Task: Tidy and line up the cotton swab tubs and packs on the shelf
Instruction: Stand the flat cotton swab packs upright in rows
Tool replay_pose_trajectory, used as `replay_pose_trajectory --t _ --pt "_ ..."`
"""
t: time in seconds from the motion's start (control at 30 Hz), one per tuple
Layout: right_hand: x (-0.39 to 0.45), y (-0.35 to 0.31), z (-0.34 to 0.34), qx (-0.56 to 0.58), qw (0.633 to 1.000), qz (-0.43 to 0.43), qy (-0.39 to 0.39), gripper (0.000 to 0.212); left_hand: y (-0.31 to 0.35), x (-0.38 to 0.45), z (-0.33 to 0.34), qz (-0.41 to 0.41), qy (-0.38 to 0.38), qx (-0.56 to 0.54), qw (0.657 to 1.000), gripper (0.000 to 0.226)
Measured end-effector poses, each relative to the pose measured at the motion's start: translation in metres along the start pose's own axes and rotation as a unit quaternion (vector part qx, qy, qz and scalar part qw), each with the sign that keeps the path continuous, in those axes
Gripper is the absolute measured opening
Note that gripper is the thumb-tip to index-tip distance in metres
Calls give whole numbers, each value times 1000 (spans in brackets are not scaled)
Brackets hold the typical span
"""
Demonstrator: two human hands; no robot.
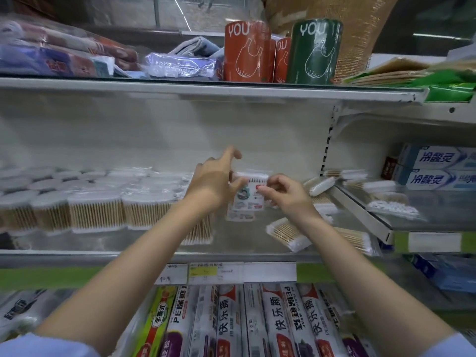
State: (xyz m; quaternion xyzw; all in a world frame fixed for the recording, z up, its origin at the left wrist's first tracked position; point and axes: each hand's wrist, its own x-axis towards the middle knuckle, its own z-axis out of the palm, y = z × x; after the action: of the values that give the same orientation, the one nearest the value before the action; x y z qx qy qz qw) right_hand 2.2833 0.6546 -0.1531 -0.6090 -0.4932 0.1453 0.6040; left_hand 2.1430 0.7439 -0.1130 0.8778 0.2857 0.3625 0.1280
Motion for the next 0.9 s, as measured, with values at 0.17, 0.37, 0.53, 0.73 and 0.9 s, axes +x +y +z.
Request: replay_pose_trajectory --t 0.17,0.37,0.53,0.73,0.9 --pt "5 16 18 -139 990 19 -22 22 -17 4 6 18 -77 213 974 26" --pt "4 21 16 -235 970 39 -46 20 -19 -3 12 24 -114 257 959 31" --pt "4 13 -6 -230 972 52 -14 23 1 -12 19 78 -70 159 982 30" --pt "1 8 -38 -188 979 63 42 12 31 -25 56 43 -228 167 958 39" --pt "-5 6 -55 -187 977 87 46 9 31 -28 84 -15 -249 165 954 43"
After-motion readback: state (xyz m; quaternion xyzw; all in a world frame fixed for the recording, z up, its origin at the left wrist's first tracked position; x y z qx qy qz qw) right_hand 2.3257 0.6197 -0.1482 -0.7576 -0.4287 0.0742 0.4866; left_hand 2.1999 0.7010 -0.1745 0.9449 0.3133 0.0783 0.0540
